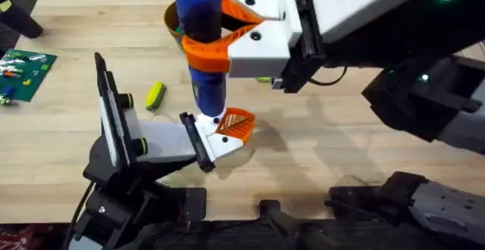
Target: Pick up the gripper from the table and insert it into the empty holder that is missing its gripper. Then pick up a screw, insert it into the mounting hole, and use the screwdriver to tighten it. Finally, clean up the table by picking up the vegetable and placing it into the bucket.
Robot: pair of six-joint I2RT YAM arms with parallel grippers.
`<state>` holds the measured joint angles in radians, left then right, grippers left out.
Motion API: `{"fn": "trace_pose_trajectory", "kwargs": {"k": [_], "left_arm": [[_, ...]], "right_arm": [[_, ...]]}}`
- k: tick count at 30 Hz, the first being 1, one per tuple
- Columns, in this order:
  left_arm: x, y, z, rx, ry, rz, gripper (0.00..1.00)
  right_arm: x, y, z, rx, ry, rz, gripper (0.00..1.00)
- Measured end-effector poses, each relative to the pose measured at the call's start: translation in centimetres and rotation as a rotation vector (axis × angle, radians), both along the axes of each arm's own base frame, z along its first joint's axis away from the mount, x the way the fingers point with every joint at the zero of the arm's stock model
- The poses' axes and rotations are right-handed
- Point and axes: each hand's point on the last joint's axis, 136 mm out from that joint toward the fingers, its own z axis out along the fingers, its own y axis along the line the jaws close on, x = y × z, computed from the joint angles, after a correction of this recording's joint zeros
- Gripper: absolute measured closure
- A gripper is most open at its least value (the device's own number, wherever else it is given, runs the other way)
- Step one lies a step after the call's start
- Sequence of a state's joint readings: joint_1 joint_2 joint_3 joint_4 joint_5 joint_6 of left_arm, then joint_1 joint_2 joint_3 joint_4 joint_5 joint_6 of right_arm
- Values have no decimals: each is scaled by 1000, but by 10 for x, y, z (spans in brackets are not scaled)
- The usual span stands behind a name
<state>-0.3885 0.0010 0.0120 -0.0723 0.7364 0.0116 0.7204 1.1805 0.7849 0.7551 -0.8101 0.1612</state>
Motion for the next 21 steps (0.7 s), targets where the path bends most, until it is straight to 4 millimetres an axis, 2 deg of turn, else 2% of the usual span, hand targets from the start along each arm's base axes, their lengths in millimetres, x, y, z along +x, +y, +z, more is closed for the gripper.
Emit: {"fn": "trace_pose_trajectory", "kwargs": {"k": [21], "left_arm": [[0, 0, 0, 0, 0, 0, 991]], "right_arm": [[4, -5, -1, -6, 26, 10, 946]]}}
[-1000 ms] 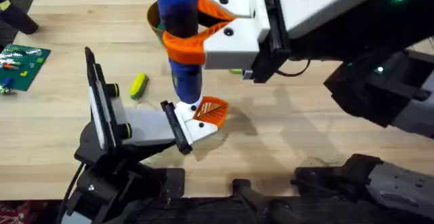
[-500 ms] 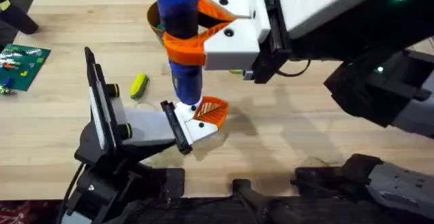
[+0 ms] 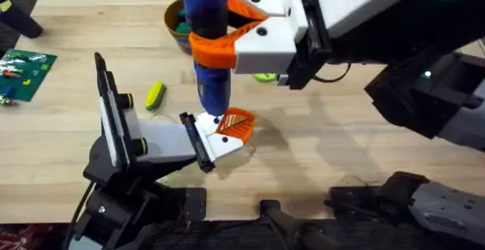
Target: Pick up the gripper from the table and insert it into the empty holder that is missing its gripper. Then pick up a screw, insert it into the mounting hole, and use the screwdriver to tighten it. Finally, clean up the table by picking up the vegetable and placing it into the bucket.
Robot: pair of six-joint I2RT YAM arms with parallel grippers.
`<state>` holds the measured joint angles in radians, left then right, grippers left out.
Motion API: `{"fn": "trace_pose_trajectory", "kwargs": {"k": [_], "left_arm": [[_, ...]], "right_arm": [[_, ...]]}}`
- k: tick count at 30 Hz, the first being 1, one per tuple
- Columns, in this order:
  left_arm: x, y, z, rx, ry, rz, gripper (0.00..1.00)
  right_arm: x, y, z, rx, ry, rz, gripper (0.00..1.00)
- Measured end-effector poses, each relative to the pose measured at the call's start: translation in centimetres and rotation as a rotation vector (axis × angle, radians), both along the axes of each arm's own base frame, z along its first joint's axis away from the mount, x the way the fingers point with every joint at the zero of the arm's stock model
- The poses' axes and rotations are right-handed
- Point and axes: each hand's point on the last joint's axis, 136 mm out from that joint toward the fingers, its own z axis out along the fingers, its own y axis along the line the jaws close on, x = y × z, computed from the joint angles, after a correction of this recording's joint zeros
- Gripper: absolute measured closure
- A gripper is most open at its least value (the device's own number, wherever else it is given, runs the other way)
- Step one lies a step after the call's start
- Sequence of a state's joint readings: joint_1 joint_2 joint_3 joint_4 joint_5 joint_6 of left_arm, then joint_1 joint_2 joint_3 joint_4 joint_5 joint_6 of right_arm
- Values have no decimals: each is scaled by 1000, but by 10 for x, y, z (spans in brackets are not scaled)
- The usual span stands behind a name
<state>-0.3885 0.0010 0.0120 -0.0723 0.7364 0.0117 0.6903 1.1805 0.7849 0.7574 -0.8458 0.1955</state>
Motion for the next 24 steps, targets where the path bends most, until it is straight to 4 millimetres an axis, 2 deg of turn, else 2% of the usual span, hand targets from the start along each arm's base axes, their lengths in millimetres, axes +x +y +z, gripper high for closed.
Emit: {"fn": "trace_pose_trajectory", "kwargs": {"k": [24], "left_arm": [[0, 0, 0, 0, 0, 0, 991]], "right_arm": [[-5, 2, -1, -3, 3, 19, 946]]}}
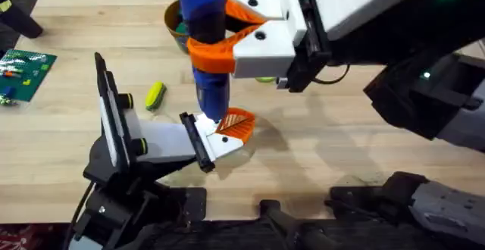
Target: Pick up the gripper from the table and insert it into the empty holder that is missing its gripper. Then pick up a screw, insert it into the mounting hole, and use the screwdriver to tighten it. Finally, clean up the table by picking up the vegetable and placing it into the bucket.
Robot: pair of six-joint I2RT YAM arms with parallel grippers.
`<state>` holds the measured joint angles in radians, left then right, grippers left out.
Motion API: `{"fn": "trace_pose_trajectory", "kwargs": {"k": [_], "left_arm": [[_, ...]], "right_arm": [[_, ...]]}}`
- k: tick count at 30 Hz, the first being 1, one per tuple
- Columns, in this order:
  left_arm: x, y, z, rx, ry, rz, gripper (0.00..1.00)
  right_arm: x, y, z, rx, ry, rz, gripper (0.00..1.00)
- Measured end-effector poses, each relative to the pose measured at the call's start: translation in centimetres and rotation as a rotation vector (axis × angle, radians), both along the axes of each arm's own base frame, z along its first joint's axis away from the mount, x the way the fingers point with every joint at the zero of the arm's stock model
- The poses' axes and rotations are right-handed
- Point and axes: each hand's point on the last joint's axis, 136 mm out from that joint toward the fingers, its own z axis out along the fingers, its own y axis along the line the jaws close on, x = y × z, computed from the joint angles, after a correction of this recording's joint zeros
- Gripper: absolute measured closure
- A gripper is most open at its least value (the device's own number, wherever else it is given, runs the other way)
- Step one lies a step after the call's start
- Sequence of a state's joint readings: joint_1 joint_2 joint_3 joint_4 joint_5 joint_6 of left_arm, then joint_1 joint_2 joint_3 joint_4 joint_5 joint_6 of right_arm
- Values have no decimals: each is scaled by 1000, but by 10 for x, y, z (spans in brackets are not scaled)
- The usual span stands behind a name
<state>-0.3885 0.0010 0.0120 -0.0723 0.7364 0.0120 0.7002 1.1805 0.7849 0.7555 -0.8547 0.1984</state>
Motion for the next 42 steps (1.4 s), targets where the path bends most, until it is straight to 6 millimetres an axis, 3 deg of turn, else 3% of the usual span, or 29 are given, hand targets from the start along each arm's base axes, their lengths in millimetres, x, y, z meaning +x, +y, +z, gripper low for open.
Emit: {"fn": "trace_pose_trajectory", "kwargs": {"k": [35, 39, 42], "left_arm": [[0, 0, 0, 0, 1, 1, 991], [0, 0, 0, 0, -1, 0, 991], [0, 0, 0, 0, -2, 0, 991]], "right_arm": [[3, 4, -5, -9, -10, 3, 946], [6, 9, 2, -11, -11, 16, 946], [8, 10, 28, 30, -58, 8, 946]]}}
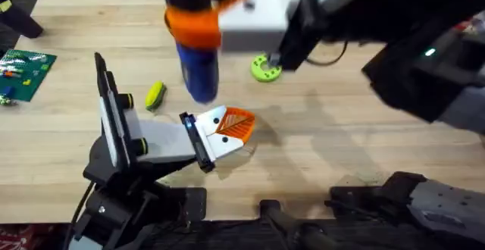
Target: Pick up the gripper from the table and insert it into the empty holder that is missing its gripper. Then pick up a screw, insert it into the mounting hole, and use the screwdriver to tighten it. Finally, clean up the table by picking up the vegetable and placing it into the bucket.
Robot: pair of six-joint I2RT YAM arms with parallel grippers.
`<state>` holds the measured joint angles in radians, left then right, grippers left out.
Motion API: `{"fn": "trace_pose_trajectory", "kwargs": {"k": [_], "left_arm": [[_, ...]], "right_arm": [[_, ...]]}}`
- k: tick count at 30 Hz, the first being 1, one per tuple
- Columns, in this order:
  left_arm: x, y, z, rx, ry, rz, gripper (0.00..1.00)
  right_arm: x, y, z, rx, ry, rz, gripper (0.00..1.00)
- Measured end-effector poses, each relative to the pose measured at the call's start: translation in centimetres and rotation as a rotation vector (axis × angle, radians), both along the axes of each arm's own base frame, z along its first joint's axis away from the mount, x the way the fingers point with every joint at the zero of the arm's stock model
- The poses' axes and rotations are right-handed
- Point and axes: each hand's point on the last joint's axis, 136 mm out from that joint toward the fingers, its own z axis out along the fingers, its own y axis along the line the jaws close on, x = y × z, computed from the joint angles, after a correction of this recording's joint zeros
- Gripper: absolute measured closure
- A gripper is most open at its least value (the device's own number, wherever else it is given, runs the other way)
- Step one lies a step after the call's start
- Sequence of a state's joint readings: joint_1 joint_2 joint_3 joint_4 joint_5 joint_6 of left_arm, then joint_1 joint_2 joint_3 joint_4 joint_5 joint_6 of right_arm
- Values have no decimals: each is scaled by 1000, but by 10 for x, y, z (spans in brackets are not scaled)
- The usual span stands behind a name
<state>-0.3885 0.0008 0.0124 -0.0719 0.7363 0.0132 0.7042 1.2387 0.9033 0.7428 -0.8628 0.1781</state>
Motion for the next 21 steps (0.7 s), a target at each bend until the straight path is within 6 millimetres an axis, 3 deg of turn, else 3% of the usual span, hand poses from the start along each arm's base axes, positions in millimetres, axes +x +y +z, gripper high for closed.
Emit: {"fn": "trace_pose_trajectory", "kwargs": {"k": [3, 6, 21], "left_arm": [[0, 0, 0, 0, 0, 0, 991], [0, 0, 0, 0, 0, 0, 991], [0, 0, 0, 0, 0, 0, 991]], "right_arm": [[-4, -4, 32, 57, -70, -3, 946], [-8, -8, 49, 86, -107, -6, 946], [-9, -9, 50, 83, -114, -3, 946]]}}
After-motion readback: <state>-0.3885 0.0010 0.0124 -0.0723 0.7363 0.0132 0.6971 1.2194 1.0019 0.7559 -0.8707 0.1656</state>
